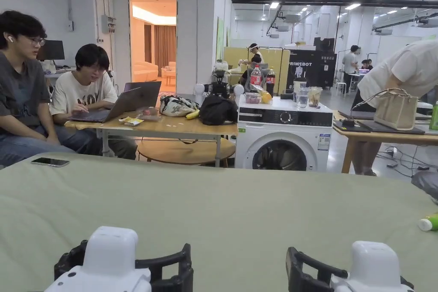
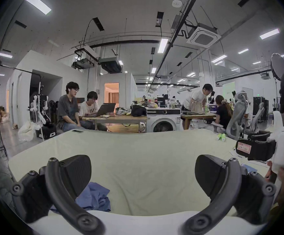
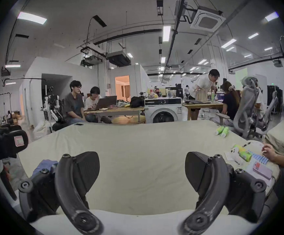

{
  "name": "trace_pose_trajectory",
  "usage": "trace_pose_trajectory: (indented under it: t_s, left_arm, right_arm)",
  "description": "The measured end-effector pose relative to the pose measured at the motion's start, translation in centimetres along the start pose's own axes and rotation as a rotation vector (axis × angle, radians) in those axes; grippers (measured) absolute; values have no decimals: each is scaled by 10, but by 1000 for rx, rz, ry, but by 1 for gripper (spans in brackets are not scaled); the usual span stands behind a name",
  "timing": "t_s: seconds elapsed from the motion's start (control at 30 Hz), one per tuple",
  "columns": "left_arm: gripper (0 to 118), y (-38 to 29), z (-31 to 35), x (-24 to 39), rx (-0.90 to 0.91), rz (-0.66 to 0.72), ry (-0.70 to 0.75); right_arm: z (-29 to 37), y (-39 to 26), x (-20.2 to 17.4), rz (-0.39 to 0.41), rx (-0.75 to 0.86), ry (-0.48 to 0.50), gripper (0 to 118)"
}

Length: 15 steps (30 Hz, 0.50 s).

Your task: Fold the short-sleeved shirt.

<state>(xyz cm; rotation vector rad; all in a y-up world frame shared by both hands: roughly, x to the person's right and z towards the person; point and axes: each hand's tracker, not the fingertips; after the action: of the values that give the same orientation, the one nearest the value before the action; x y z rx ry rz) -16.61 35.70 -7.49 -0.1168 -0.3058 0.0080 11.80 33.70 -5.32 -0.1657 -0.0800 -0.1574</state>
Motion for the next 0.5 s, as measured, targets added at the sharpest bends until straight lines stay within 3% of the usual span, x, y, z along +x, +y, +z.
trace_pose_trajectory:
  t_s: [0.2,0.37,0.5]
  left_arm:
    - [118,4,-8,8,-53,-35,24]
    - [118,8,-8,12,-80,-5,-11]
    - [118,10,-8,14,-81,-4,-34]
  right_arm:
    - [-11,8,15,-246,-84,50,103]
    - [-14,8,37,-547,-152,220,103]
    - [-21,12,43,-631,-220,213,103]
